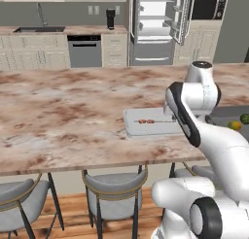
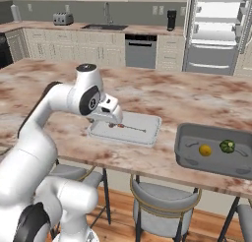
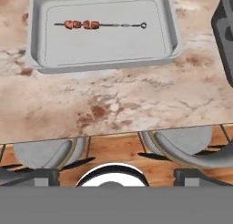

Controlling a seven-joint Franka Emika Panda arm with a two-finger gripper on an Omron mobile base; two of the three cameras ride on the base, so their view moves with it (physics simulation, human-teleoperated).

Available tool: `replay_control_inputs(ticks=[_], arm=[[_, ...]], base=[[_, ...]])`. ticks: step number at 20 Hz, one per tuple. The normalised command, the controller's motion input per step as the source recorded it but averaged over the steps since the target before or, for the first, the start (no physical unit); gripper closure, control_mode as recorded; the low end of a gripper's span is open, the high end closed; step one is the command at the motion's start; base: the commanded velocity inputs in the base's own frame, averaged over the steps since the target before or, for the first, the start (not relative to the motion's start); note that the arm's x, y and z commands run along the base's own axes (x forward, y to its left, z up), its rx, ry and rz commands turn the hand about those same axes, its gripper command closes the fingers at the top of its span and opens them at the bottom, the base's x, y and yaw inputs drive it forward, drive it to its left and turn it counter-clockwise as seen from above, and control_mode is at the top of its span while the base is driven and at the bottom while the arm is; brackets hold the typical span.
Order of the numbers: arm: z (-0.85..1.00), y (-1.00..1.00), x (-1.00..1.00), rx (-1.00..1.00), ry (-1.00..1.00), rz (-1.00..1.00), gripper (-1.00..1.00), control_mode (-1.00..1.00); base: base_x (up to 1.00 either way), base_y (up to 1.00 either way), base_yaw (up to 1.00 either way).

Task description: Place the cold items (lemon and broccoli) from the fridge in one tupperware on the dining counter. Place the warm items (kebab skewer and hot dog) in the stove area in another tupperware.

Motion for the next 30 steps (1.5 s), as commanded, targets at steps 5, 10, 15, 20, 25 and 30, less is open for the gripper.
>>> replay_control_inputs(ticks=[5, 10, 15, 20, 25, 30], arm=[[0.21, 0.44, -0.77, 0.00, -0.14, -0.20, -1.00, -1.00], [0.14, 0.59, -0.68, -0.02, -0.06, -0.16, -1.00, -1.00], [0.00, 0.00, 0.00, 0.00, 0.00, 0.00, -1.00, 1.00], [0.00, 0.00, 0.00, 0.00, 0.00, 0.00, -1.00, 1.00], [0.00, 0.00, 0.00, 0.00, 0.00, 0.00, -1.00, 1.00], [0.00, 0.00, 0.00, 0.00, 0.00, 0.00, -1.00, 1.00]], base=[[0.00, 0.00, 0.00], [0.00, 0.00, 0.00], [-0.54, 1.00, 0.02], [-0.28, 1.00, 0.24], [-0.16, 1.00, 0.35], [-0.06, 1.00, 0.34]])
